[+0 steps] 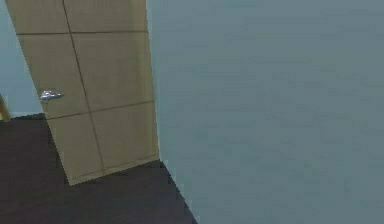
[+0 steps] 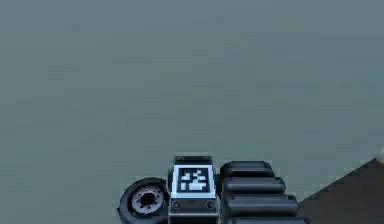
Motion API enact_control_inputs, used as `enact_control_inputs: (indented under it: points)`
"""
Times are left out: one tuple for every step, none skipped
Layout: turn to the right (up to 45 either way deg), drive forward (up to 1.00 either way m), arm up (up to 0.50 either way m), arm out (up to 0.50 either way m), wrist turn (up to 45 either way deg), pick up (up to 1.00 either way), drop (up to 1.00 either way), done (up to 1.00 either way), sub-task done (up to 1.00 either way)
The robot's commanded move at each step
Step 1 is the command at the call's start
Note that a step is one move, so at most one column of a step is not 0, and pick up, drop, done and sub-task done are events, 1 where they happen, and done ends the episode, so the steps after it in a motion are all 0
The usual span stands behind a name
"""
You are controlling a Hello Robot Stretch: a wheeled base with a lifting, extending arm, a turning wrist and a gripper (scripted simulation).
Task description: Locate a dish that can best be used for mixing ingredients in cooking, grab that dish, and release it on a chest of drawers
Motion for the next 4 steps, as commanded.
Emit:
enact_control_inputs:
  points:
    - [-45.0, 0.00, 0.00, 0.00, 0.0, 0.00, 0.00, 0.00, 0.00]
    - [-6.0, 0.00, 0.00, 0.00, 0.0, 0.00, 0.00, 0.00, 0.00]
    - [0.0, 1.00, 0.00, 0.00, 0.0, 0.00, 0.00, 0.00, 0.00]
    - [-3.0, 0.00, 0.00, 0.00, 0.0, 0.00, 0.00, 0.00, 0.00]
